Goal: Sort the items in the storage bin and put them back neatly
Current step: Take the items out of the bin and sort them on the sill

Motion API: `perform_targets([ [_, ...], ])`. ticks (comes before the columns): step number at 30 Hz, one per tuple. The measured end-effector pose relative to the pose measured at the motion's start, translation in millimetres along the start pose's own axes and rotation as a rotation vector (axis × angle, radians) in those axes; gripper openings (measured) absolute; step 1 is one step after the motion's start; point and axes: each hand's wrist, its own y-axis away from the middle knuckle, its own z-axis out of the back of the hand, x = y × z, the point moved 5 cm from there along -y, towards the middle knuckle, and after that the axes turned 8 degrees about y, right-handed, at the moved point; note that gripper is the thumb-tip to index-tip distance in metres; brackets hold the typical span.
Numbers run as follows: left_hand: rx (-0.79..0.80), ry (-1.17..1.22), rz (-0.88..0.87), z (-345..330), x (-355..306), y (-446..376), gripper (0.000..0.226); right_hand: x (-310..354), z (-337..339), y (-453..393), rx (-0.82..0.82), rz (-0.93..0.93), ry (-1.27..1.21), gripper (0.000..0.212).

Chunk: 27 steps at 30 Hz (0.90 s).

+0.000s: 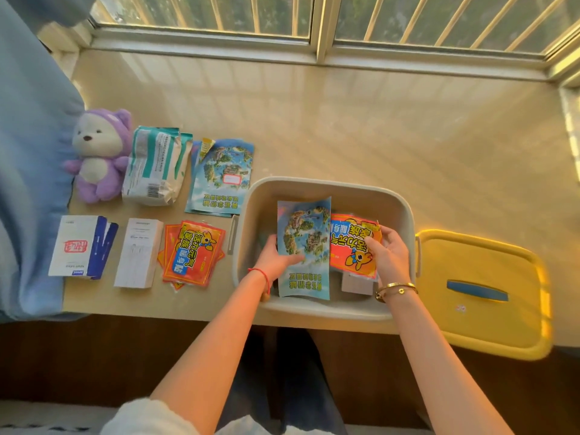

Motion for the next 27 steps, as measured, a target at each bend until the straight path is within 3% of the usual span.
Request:
perform_targets([
  [8, 0.052, 0.079, -0.16, -11.7, -20.1, 22.0, 0.057, 20.0, 15.8, 16.6, -0.01, 0.092, -0.066, 0.022],
  [15, 0.086, 0.169, -0.357, 0.8, -88.1, 87.7, 0.054, 84.0, 25.3, 50.7, 0.052, 0.21, -0.135, 0.021],
  [21, 0.003, 0.264, -0.464, 43.9, -147.8, 129.1, 0.062, 162.1, -6.8, 85.6, 0.14, 0.334, -0.163, 0.019],
  [27, -0.087, 0.275, -0.607, 108.6, -205.8, 153.1, 0.052, 223.1, -62.3, 117.7, 0.192, 0.457, -0.124, 0.021],
])
